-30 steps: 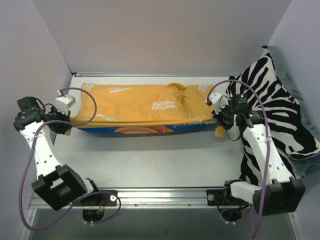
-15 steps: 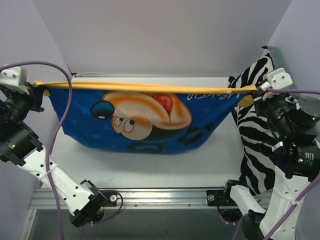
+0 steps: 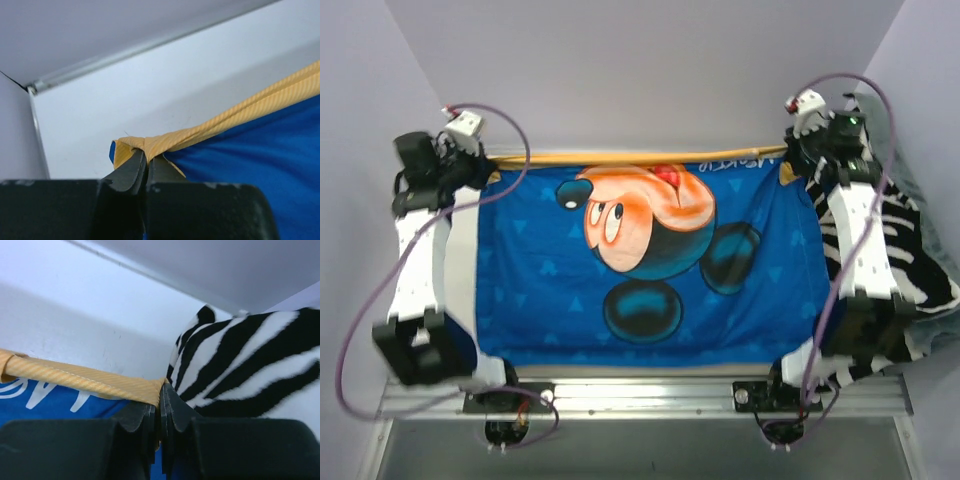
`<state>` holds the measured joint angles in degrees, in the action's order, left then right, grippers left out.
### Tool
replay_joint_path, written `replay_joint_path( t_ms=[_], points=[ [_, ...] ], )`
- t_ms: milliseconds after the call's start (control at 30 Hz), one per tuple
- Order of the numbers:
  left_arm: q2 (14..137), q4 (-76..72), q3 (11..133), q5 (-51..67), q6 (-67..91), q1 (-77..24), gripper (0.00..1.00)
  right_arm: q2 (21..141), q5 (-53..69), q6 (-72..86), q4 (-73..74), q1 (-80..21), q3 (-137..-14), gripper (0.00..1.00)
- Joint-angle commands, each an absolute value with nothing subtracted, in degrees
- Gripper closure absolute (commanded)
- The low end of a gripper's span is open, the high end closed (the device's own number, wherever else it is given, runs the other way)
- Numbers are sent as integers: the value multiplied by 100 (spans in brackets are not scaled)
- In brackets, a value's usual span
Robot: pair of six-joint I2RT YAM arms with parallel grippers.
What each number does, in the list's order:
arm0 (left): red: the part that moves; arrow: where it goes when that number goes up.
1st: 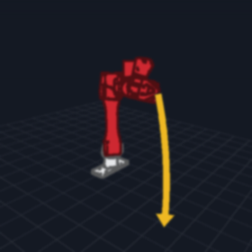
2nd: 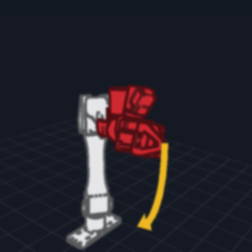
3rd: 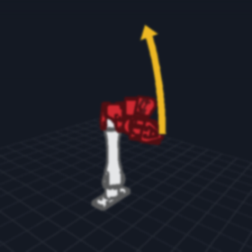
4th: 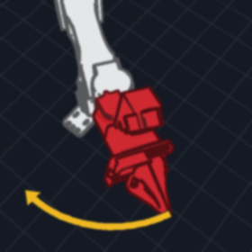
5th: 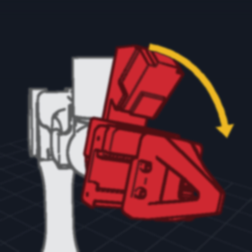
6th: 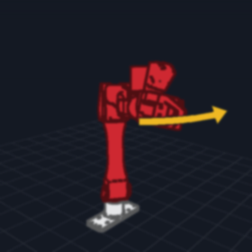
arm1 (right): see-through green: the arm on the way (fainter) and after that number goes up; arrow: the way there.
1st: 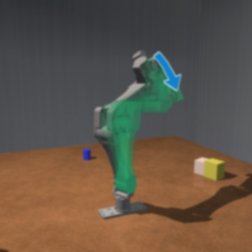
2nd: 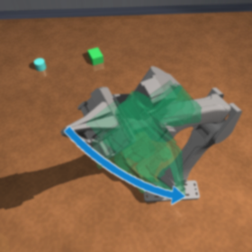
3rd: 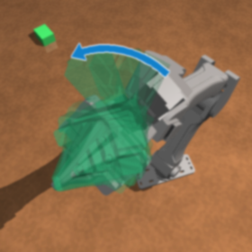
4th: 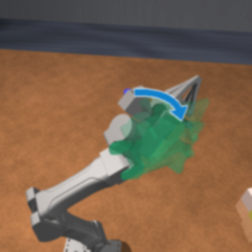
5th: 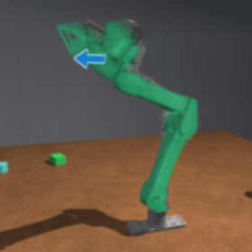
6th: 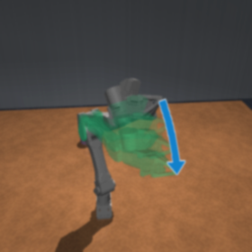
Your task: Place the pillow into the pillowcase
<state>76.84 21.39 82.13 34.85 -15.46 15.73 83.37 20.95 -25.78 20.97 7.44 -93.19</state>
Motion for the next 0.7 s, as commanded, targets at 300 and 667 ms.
replay_joint_path(
  t_ms=[300, 667],
  points=[
    [12735, 4016, 12849, 192, -1292, 1238, 27, 12895, -1169, -2575, 3226, 360, -13300, 8],
    [10347, 4324, 10471, 1379, -2354, 1038, 3, 10241, 641, -2611, 4191, 264, -10374, 5]
  ],
)
